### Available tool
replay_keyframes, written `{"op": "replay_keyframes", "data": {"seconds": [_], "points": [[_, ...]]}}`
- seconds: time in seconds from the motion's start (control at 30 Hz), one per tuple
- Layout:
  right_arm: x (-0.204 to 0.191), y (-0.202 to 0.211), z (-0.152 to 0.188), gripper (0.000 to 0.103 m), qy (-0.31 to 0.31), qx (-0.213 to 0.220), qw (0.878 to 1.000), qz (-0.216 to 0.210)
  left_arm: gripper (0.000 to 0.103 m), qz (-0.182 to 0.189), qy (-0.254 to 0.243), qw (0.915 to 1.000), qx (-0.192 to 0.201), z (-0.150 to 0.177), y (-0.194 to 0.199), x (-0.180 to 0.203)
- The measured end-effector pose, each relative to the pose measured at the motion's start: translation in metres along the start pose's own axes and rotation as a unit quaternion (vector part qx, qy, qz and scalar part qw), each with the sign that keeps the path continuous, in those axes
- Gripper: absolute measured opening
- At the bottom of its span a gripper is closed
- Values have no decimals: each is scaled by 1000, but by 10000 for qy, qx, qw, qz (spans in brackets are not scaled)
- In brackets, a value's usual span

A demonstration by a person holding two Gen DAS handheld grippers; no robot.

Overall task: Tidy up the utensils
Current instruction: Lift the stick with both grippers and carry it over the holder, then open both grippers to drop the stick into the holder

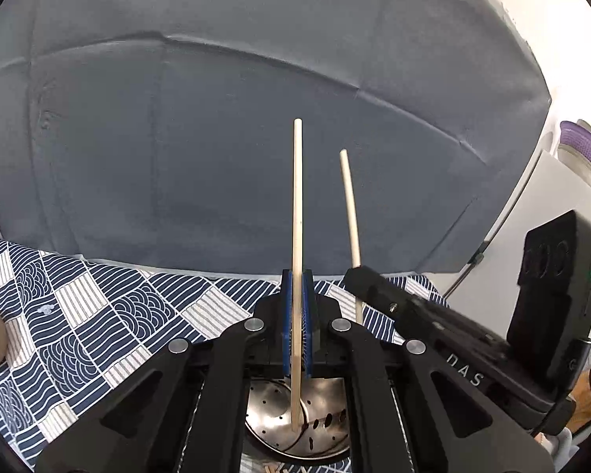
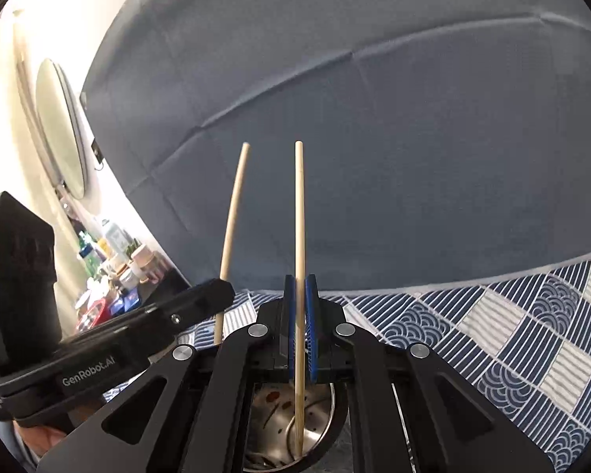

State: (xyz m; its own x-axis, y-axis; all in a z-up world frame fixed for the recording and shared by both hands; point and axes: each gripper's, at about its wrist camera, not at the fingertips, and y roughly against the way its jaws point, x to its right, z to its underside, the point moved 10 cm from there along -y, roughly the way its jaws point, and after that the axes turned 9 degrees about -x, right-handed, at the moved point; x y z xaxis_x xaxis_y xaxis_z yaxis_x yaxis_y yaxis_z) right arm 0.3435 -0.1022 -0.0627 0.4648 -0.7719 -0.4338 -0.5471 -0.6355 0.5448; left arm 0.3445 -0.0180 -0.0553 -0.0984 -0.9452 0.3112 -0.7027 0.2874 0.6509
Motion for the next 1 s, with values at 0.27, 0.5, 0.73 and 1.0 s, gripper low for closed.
{"op": "replay_keyframes", "data": {"seconds": [0.27, 0.5, 0.73, 1.0], "points": [[2, -8, 17, 5, 102, -78, 9998, 153, 5, 35, -151, 9997, 179, 16, -5, 5], [4, -7, 32, 5, 165, -196, 9993, 254, 5, 24, -206, 9997, 116, 32, -5, 6], [-1, -6, 46, 5, 392, -346, 9978, 409, 5, -44, -237, 9997, 19, 43, -1, 3], [0, 6, 53, 9, 386, -427, 9969, 542, 24, -65, -40, 10000, -15, 45, 19, -2]]}}
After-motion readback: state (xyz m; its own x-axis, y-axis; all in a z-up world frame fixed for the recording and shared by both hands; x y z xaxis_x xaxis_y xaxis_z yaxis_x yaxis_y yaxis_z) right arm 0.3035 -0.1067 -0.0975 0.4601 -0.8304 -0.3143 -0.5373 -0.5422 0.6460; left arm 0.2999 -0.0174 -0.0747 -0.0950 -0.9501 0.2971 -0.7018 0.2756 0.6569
